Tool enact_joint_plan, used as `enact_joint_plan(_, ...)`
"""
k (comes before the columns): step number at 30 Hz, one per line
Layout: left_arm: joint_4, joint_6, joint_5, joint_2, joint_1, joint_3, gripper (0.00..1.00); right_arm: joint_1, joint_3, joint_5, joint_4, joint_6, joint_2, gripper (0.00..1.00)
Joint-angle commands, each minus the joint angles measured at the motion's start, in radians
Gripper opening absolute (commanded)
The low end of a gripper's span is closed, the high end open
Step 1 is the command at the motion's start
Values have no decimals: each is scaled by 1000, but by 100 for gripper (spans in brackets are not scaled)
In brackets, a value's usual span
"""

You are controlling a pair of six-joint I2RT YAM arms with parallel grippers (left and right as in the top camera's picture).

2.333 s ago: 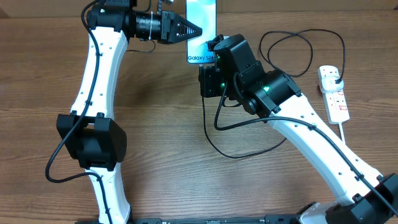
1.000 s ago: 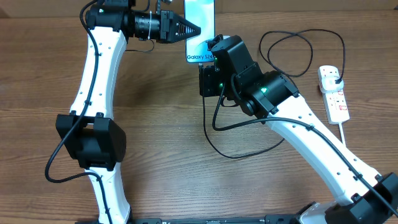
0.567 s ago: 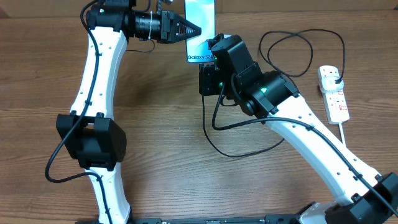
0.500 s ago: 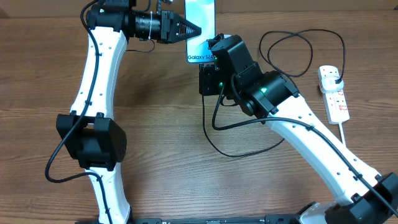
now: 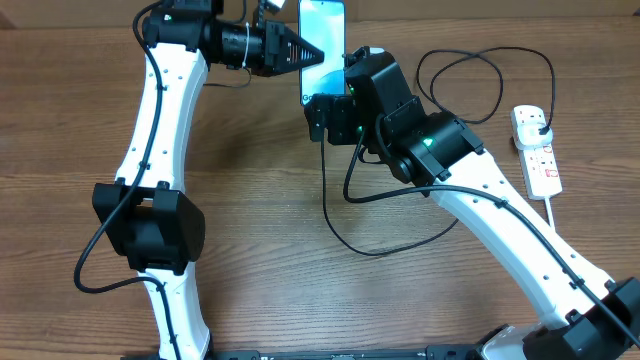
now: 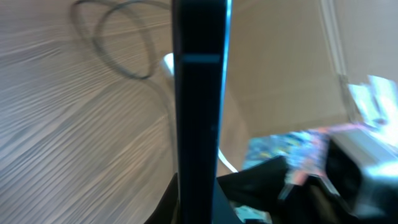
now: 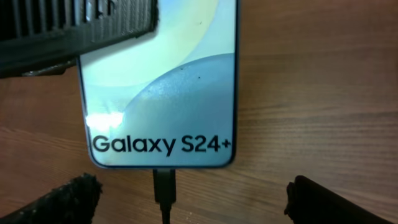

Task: Plug charger to phone and switch on socket
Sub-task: 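Lower the phone flat onto the table with both grippers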

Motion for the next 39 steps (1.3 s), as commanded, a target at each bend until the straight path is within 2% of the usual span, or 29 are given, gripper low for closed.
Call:
enact_joint_plan(1, -28, -22, -147, -7, -6, -5, 4, -5, 16, 5, -19, 14, -6, 100)
enact_joint_plan(8, -34, -22, -299, -7, -26, -171, 4, -67, 16, -10, -91, 62, -6, 100)
enact_joint_plan(19, 101, -23, -264, -6, -33, -423, 4, -241, 15, -91, -280, 65, -6, 100)
enact_joint_plan(39, 182, -86, -297, 151, -55, -433, 4, -274, 14, -126, -338, 64, -6, 100)
